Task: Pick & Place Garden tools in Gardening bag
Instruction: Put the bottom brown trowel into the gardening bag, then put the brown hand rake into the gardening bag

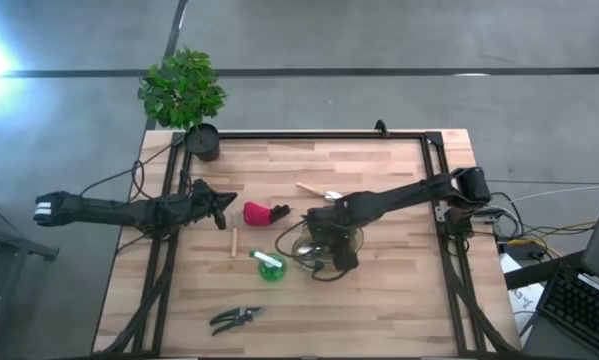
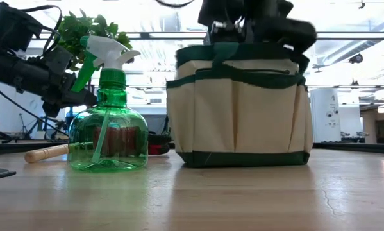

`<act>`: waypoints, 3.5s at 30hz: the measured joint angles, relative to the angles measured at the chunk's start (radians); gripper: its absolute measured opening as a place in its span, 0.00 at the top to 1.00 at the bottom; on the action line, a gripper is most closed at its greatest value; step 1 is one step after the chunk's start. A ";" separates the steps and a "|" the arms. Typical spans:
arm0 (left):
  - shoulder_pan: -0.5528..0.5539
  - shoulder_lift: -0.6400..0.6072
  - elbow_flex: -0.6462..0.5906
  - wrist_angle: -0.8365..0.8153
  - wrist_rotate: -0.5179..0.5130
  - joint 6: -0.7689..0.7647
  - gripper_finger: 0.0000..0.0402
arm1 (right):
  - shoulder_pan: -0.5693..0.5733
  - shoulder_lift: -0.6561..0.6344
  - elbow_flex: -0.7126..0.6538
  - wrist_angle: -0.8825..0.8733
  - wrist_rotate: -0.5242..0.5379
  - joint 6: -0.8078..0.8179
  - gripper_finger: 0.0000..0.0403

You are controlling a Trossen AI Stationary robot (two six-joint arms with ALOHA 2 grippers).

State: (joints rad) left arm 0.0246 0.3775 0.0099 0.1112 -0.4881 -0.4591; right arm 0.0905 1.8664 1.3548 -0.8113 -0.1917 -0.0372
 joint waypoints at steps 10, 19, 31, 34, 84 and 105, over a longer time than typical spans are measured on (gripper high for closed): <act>0.000 0.000 0.000 -0.002 0.000 -0.005 0.96 | -0.007 0.030 0.000 -0.024 0.000 0.010 0.86; 0.000 0.000 0.000 -0.002 0.000 -0.005 0.96 | 0.009 -0.015 -0.001 -0.020 0.037 0.084 0.49; 0.000 0.000 0.000 0.000 0.000 -0.005 0.96 | 0.017 -0.152 -0.001 0.003 0.033 0.107 0.38; 0.000 0.000 0.000 0.000 0.000 -0.005 0.96 | 0.021 -0.173 -0.001 0.013 0.034 0.109 0.39; 0.000 0.000 0.000 -0.011 0.000 -0.005 0.96 | 0.108 -0.098 -0.054 0.016 0.054 0.104 0.76; 0.000 0.000 0.000 -0.012 0.000 0.002 0.96 | 0.122 -0.167 -0.055 0.034 0.053 0.116 0.63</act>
State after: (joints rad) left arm 0.0245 0.3774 0.0098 0.0994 -0.4881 -0.4570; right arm 0.2123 1.6995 1.3003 -0.7773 -0.1387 0.0792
